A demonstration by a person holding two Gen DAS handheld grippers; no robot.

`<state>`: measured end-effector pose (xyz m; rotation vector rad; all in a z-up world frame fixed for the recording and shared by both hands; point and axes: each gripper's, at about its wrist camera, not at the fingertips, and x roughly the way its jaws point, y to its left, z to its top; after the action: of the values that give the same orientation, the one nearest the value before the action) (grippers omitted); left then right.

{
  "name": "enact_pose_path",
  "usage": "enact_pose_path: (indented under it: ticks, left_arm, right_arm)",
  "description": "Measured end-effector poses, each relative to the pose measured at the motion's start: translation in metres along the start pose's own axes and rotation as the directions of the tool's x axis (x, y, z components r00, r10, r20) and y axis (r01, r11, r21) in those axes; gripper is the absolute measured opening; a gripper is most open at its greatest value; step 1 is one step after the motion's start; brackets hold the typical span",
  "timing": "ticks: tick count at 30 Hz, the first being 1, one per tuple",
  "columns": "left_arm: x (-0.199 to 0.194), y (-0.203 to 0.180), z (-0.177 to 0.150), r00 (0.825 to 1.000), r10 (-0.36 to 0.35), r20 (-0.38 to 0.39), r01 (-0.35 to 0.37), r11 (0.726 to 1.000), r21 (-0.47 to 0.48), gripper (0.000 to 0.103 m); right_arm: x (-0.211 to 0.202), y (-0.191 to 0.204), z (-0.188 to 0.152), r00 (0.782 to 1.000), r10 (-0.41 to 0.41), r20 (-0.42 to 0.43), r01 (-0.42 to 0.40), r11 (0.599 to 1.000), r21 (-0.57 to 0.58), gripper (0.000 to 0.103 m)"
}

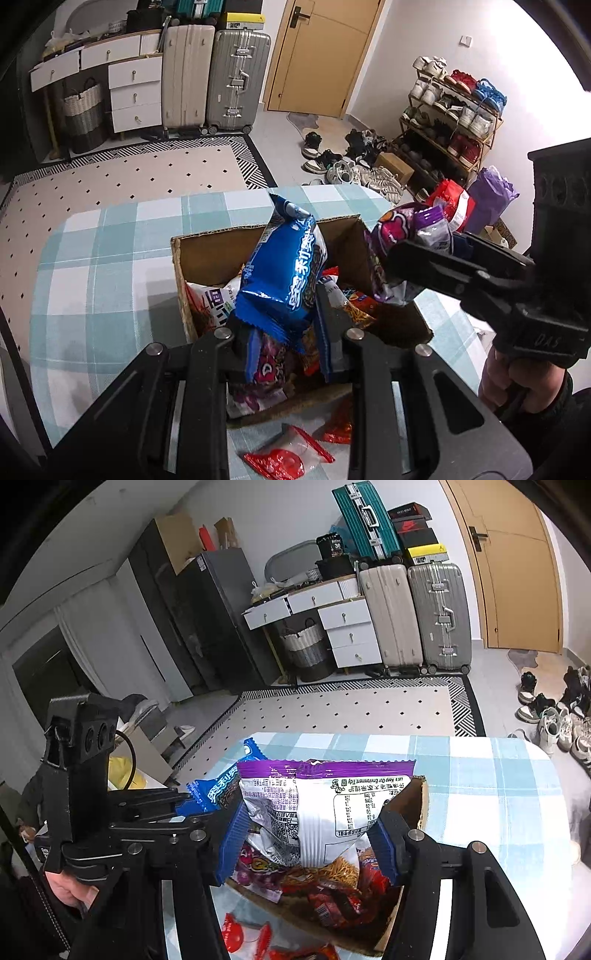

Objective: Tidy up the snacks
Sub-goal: 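Carry both packs over the cardboard box, then open both grippers to drop the blue and silver packs into the box, then withdraw both tools from the box toward the two remaining red packs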

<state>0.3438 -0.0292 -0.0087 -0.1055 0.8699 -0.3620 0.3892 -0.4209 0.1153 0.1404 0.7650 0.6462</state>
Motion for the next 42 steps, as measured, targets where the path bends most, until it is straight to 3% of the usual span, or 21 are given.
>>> enact_pose_path:
  ticks: [3, 5, 6, 9, 19, 23, 42]
  left_arm:
    - [0.01, 0.0, 0.003, 1.0, 0.002, -0.004, -0.002, 1.0, 0.004, 0.022]
    - [0.01, 0.0, 0.006, 0.999, 0.039, 0.029, -0.039, 0.999, 0.005, 0.022]
    - [0.01, 0.0, 0.008, 0.998, 0.047, 0.043, -0.048, 0.999, 0.013, 0.027]
    - [0.008, 0.0, 0.012, 0.997, 0.04, 0.059, -0.041, 0.999, 0.021, 0.053]
    - [-0.014, 0.0, 0.005, 0.995, 0.065, 0.073, -0.067, 0.998, 0.017, 0.057]
    - [-0.034, -0.009, -0.007, 0.987, 0.124, 0.101, -0.128, 0.991, 0.032, 0.057]
    - [-0.116, -0.047, -0.055, 0.967, 0.176, 0.184, -0.181, 0.983, 0.01, 0.094]
  right_arm:
    - [0.011, -0.006, -0.001, 1.0, -0.009, -0.015, 0.009, 1.0, 0.0, 0.061]
    - [0.018, -0.01, -0.002, 1.0, -0.005, -0.024, 0.005, 1.0, -0.004, 0.062]
    - [0.02, -0.012, -0.002, 1.0, -0.008, -0.026, 0.008, 1.0, -0.009, 0.064]
    - [0.023, -0.015, -0.003, 0.999, -0.031, -0.018, 0.031, 0.999, -0.023, 0.088]
    - [0.008, -0.021, -0.003, 0.999, -0.032, 0.024, 0.032, 0.999, -0.004, 0.089]
    - [-0.01, -0.02, -0.005, 0.998, -0.046, 0.04, 0.046, 0.999, 0.008, 0.093]
    - [-0.102, 0.017, -0.041, 0.991, -0.097, 0.097, 0.097, 0.995, -0.003, 0.098]
